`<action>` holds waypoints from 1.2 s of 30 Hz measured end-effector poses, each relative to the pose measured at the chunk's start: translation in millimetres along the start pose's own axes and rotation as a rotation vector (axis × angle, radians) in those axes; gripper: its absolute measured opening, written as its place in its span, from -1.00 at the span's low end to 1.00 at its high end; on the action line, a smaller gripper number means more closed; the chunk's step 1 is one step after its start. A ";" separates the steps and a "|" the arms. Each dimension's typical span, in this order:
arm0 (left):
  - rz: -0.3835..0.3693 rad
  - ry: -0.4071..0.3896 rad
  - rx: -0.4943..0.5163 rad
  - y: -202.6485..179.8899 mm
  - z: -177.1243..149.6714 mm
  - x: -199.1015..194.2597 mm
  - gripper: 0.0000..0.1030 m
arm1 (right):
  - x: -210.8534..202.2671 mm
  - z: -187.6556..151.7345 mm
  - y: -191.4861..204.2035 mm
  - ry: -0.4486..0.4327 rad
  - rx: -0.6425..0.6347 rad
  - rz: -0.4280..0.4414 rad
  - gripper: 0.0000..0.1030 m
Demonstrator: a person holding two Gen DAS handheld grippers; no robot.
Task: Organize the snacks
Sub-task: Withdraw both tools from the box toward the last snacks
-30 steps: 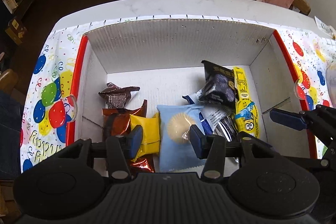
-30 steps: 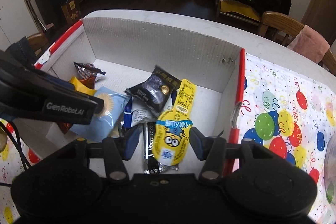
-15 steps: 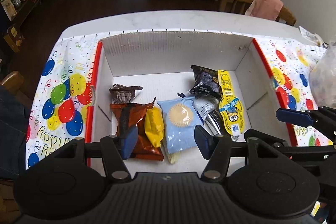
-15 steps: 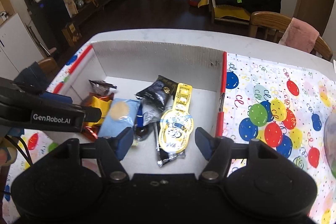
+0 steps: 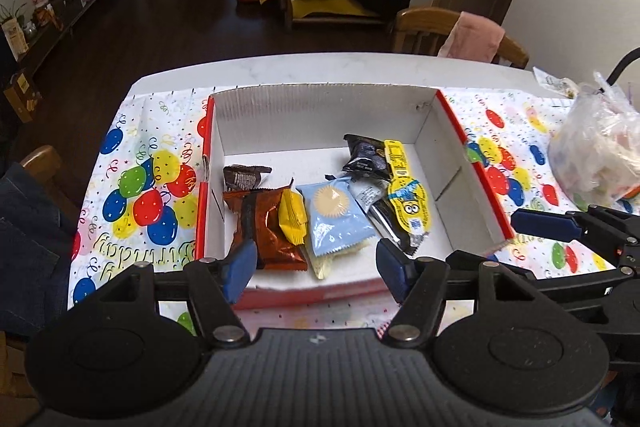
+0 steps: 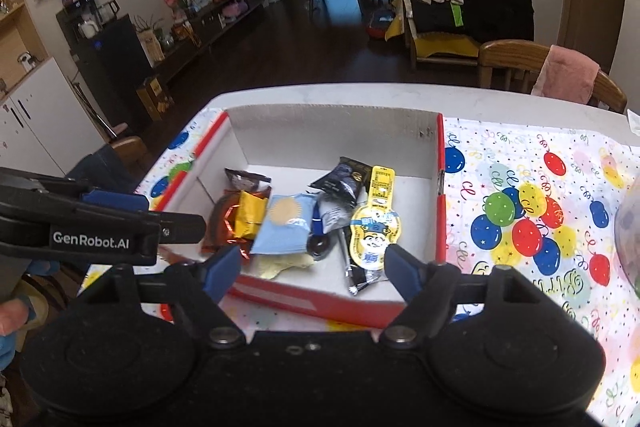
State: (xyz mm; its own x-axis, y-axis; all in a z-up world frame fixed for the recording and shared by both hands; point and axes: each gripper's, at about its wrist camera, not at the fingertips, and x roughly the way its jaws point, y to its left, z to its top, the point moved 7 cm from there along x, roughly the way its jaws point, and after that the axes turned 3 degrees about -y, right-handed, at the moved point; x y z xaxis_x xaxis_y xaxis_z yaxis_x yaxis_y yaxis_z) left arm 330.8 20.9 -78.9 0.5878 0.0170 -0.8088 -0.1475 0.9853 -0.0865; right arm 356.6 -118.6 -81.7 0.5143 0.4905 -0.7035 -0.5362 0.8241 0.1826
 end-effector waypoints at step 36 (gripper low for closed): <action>-0.131 -0.052 0.098 7.5 -141.5 -77.1 0.56 | -74.5 -115.4 40.2 -0.033 0.045 0.064 0.99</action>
State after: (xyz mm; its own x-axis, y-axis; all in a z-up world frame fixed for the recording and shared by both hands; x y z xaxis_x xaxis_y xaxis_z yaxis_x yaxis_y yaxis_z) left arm 171.8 3.0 -99.5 0.6379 -0.1060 -0.7628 0.0097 0.9915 -0.1297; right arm 219.4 -154.7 -101.2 0.5021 0.5513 -0.6664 -0.5384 0.8022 0.2580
